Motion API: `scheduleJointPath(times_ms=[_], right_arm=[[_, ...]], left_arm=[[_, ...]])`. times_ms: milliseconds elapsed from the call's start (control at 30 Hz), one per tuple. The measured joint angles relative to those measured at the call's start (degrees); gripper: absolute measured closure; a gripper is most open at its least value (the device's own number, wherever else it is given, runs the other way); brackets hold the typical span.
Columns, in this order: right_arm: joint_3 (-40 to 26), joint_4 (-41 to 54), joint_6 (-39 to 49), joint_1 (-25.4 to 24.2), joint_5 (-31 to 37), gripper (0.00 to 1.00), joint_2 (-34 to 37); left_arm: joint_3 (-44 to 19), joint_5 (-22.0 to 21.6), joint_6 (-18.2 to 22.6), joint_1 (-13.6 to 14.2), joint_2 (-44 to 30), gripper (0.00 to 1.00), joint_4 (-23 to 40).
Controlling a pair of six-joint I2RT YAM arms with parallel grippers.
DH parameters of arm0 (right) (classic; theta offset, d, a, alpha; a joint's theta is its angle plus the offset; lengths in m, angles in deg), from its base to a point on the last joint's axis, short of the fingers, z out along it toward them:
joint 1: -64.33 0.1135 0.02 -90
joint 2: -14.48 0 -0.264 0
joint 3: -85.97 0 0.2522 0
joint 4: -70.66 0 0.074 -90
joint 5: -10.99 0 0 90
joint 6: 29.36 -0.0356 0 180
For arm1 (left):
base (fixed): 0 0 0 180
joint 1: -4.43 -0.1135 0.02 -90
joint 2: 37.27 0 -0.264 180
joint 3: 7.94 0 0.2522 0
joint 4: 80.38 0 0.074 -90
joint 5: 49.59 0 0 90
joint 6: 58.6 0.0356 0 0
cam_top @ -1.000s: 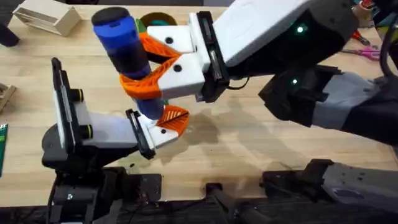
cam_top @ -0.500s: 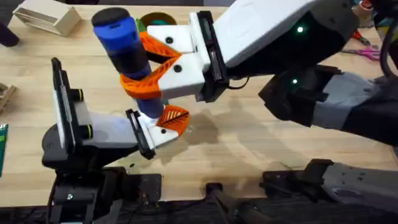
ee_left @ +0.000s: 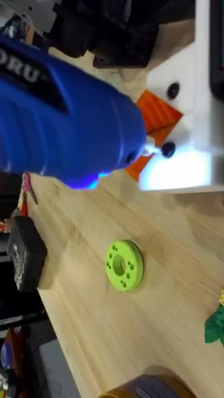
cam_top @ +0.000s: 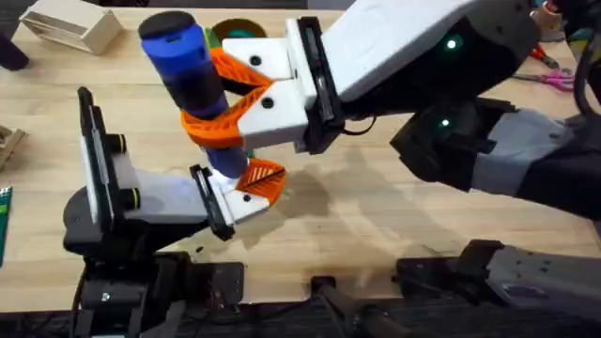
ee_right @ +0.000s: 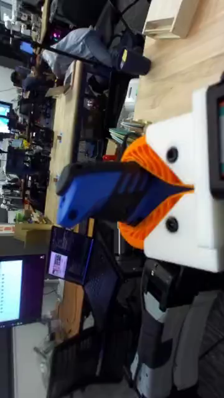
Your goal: Pick up the gripper from the table and insert it into the empty holder that is missing its gripper. Then pick up a screw, insert it into the mounting hole, and use the screwdriver to tighten it. Finally, clean up the table by picking up the vegetable and placing it into the bucket.
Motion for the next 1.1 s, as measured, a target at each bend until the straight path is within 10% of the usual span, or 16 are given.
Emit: scheduleJointPath(times_ms=[1100], right_arm=[[0.0, 0.2, 0.5, 0.6, 0.2, 0.972, 0.0]], left_arm=[[0.0, 0.0, 0.0, 0.0, 0.0, 0.992, 0.0]])
